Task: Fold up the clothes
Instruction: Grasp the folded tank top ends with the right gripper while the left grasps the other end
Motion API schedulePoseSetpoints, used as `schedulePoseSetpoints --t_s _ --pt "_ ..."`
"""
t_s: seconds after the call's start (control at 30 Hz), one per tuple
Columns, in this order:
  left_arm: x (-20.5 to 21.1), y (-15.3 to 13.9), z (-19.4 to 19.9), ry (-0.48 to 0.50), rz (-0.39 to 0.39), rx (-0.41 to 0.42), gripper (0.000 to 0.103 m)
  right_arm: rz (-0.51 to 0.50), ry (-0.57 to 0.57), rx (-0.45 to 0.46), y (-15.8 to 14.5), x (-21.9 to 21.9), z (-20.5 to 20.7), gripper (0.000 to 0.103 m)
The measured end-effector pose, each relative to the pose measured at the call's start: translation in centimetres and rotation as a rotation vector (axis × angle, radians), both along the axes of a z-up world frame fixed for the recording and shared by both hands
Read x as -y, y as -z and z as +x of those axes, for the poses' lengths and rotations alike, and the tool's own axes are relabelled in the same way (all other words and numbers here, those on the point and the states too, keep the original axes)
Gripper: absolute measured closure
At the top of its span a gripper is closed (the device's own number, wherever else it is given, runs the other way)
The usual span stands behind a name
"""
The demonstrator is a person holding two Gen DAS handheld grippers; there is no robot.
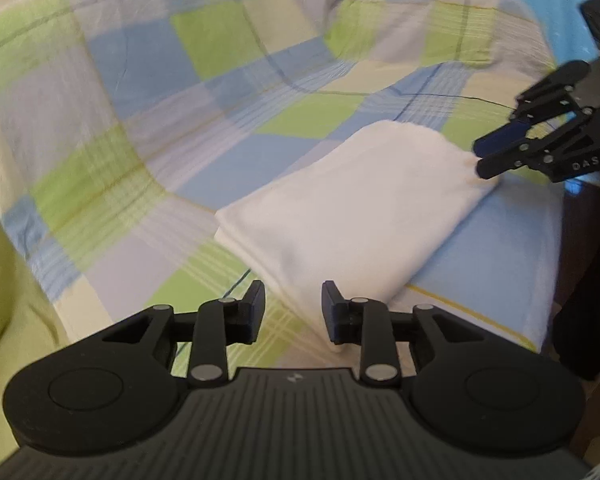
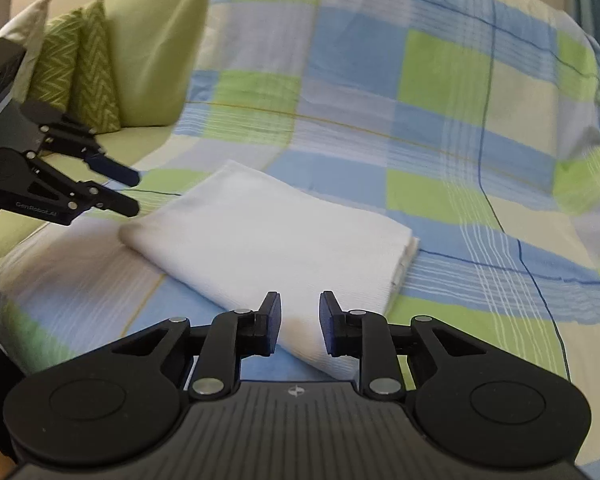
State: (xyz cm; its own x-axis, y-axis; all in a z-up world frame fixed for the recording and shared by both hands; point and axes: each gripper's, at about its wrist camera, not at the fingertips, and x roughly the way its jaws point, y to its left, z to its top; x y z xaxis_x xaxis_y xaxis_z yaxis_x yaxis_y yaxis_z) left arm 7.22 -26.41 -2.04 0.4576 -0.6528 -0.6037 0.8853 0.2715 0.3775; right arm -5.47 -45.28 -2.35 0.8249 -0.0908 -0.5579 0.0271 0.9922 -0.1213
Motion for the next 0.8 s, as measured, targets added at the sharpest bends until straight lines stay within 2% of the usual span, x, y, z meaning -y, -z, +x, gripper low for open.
schedulePoseSetpoints --t_s 0.03,0.1,0.17,0.4,0.5,0.57,0.67,0.73,0.8 --pt "0.2 0.3 -1.0 0.037 0.023 0.042 0.072 -0.051 -0.029 -0.021 0.4 -0.8 0.0 0.070" --pt "0.8 1.3 -2.3 0.090 0.081 0.115 0.072 -0.128 -0.071 -0.068 1.3 -1.9 0.4 0.069" --pt "1.5 2.3 -3.4 0.133 0.134 0.179 0.072 -0.179 -0.103 -0.076 1.7 -2.8 0.8 0.069" --pt "3.5 4.6 -4.9 0.230 0.210 0.283 0.072 -0.344 -0.180 -0.089 3.1 -5.5 2.2 0.069" --pt "3.7 5.4 -5.0 0.248 0.245 0.351 0.072 -0.379 -0.143 -0.105 3.3 -4.6 2.3 0.069" --pt "3.5 5.6 -4.3 0.213 0.271 0.383 0.072 -0.399 -0.105 -0.120 3.3 -3.7 2.3 0.069" --pt "3.0 5.6 -3.7 0.185 0.273 0.389 0.072 -0.430 -0.025 -0.148 3.5 -2.3 2.0 0.069" --pt "3.1 5.7 -3.9 0.190 0.279 0.406 0.073 -0.436 -0.022 -0.152 3.6 -2.2 2.0 0.069" --pt "3.5 5.9 -4.4 0.212 0.288 0.432 0.075 -0.497 -0.046 -0.156 3.9 -3.0 2.3 0.069"
